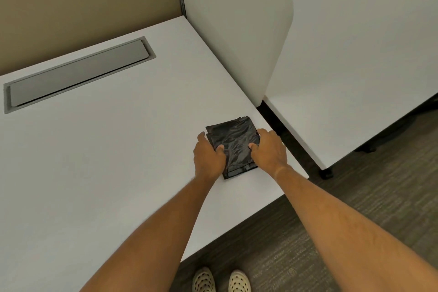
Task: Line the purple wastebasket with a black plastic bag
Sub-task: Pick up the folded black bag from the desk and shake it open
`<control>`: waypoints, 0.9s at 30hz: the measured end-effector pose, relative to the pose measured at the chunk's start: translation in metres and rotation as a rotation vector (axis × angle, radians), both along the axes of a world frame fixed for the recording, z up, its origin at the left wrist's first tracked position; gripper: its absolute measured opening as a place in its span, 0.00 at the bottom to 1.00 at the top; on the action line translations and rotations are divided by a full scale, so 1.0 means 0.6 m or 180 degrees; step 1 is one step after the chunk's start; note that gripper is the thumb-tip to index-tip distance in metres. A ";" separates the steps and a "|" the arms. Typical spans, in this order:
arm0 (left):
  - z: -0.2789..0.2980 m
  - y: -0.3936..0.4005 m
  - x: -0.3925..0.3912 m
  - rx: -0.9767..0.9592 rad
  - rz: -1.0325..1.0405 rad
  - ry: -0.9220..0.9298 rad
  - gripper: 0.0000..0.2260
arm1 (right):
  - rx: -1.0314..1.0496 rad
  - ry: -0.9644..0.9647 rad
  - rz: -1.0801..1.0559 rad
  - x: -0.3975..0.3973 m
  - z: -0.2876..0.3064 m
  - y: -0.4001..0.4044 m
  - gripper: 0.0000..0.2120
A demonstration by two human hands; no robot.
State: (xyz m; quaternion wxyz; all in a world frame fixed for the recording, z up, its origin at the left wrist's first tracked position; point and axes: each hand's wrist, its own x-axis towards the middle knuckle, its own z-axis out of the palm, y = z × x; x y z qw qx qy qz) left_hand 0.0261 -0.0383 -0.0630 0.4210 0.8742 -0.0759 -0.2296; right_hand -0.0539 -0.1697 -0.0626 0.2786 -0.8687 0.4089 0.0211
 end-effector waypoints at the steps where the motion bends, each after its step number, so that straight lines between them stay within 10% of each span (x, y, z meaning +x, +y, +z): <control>1: 0.001 -0.001 0.001 -0.0053 0.0123 0.0160 0.24 | 0.0049 -0.0033 -0.0026 0.001 -0.002 0.000 0.20; 5: 0.012 -0.006 0.001 -0.0273 0.0297 0.0475 0.05 | 0.0183 -0.0155 -0.0072 0.002 -0.003 0.002 0.20; 19: 0.192 0.053 -0.005 -0.1565 0.0966 0.1243 0.11 | 0.2829 -0.1493 -0.0209 0.001 0.126 0.031 0.16; 27: 0.265 0.173 -0.002 -0.1528 0.1293 0.0545 0.04 | 0.3308 -0.1795 0.0329 0.016 0.238 0.110 0.12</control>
